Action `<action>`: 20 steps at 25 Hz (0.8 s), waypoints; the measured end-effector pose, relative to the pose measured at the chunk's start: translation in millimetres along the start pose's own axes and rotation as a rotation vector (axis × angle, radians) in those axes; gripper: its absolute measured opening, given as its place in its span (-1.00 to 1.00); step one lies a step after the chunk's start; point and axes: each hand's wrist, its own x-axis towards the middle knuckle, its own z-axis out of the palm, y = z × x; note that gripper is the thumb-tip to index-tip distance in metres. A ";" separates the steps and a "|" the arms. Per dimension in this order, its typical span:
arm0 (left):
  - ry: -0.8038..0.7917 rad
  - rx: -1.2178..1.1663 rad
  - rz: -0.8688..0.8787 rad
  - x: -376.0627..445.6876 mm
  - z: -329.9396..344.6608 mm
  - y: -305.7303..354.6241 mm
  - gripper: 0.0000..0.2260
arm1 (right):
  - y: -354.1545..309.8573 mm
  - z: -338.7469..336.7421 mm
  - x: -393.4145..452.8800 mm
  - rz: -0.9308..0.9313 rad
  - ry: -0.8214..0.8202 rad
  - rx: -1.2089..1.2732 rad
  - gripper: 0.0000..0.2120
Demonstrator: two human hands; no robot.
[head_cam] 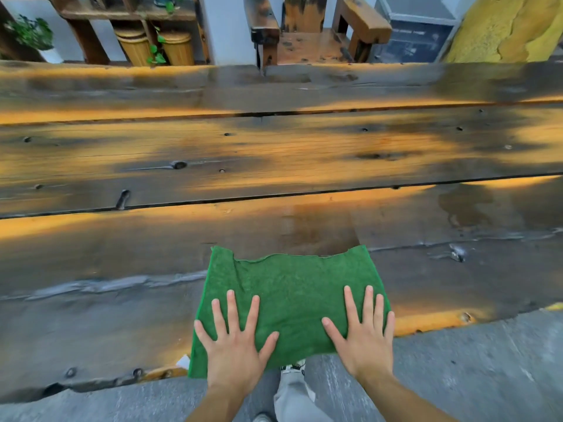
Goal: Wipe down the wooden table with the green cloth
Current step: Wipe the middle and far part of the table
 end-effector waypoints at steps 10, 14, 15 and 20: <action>-0.048 -0.011 0.036 27.0 -7.0 32.7 -0.34 | 3.6 -15.9 24.4 0.157 -0.078 0.093 -0.18; -0.021 0.009 0.039 64.1 -11.8 47.9 -0.32 | 7.7 -26.1 62.3 0.179 -0.070 0.083 -0.22; -0.016 0.012 0.040 76.3 -13.6 53.0 -0.32 | 9.6 -29.2 74.7 0.181 -0.059 0.084 -0.23; 0.003 0.049 0.039 144.0 -24.1 75.6 -0.32 | 15.3 -48.7 147.3 0.149 0.012 0.061 -0.18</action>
